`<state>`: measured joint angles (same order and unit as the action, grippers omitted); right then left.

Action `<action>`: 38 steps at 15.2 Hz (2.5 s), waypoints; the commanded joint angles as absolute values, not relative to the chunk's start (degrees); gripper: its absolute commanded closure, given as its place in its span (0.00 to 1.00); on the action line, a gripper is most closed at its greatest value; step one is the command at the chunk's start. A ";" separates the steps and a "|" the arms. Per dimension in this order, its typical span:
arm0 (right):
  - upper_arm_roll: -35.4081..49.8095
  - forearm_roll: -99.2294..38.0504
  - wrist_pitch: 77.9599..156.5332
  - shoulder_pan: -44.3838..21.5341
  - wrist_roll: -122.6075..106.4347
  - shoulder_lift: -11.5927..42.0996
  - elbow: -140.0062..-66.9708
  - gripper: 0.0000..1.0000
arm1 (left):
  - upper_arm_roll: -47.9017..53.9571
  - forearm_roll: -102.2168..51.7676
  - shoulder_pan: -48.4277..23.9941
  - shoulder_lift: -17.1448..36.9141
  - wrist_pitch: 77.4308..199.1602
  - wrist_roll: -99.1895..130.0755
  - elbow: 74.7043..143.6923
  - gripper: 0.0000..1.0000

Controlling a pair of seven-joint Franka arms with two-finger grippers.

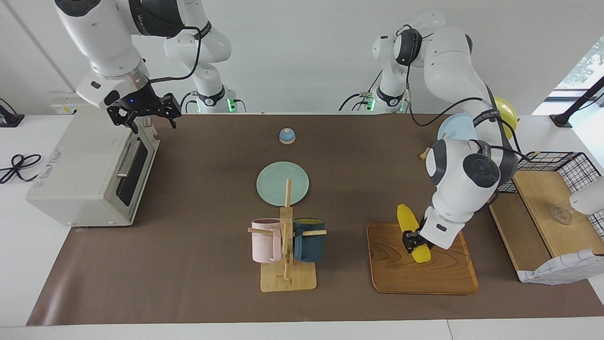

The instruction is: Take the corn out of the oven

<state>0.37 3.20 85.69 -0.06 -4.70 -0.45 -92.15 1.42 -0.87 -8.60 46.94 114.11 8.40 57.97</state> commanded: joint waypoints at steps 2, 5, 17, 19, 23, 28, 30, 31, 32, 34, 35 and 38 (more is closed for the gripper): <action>0.70 1.50 85.17 0.97 -3.16 -0.62 -91.49 0.00 | 1.76 -0.79 -9.05 50.09 116.72 7.03 57.39 1.00; 0.79 1.49 84.73 0.70 -3.25 -0.70 -91.76 0.00 | 1.93 -0.79 -9.06 50.01 118.12 7.03 59.41 1.00; 0.79 1.49 84.90 0.88 -3.25 -0.79 -91.76 0.00 | 2.02 -1.14 -8.62 47.30 116.12 4.04 61.96 0.00; 0.79 1.49 84.90 0.88 -3.16 -0.79 -91.76 0.00 | 2.02 -1.75 -9.14 44.40 111.82 4.83 61.96 0.00; 0.79 1.49 84.90 0.88 -3.16 -0.79 -91.76 0.00 | 1.32 -3.08 -7.91 33.44 102.76 7.29 66.07 0.00; 0.79 1.49 84.90 0.88 -3.16 -0.79 -91.76 0.00 | 0.53 -2.90 -7.29 15.93 94.52 7.38 78.65 0.00; 0.79 1.49 84.90 0.88 -3.16 -0.79 -91.76 0.00 | 0.44 -2.90 -7.21 11.27 88.80 7.29 79.54 0.00; 0.79 1.49 84.90 0.88 -3.16 -0.79 -91.76 0.00 | 0.35 -2.90 -7.21 9.34 85.72 7.38 79.89 0.00; 0.79 1.49 84.90 0.88 -3.16 -0.79 -91.76 0.00 | 0.35 -2.90 -7.21 7.84 83.08 7.64 80.07 0.00; 0.79 1.49 84.90 0.88 -3.16 -0.79 -91.76 0.00 | 0.26 -2.90 -7.21 5.37 79.21 8.69 80.68 0.00; 0.79 1.49 84.90 0.88 -3.16 -0.79 -91.76 0.00 | 0.35 -2.90 -7.21 3.97 77.88 8.96 81.64 0.00; 0.79 1.49 84.90 0.88 -3.16 -0.79 -91.76 0.00 | 0.35 -2.55 -7.29 -1.74 77.26 10.11 88.66 0.00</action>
<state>0.48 3.16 85.68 0.22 -3.91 -0.45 -91.93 0.60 -2.17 -7.23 3.53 76.99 8.95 81.14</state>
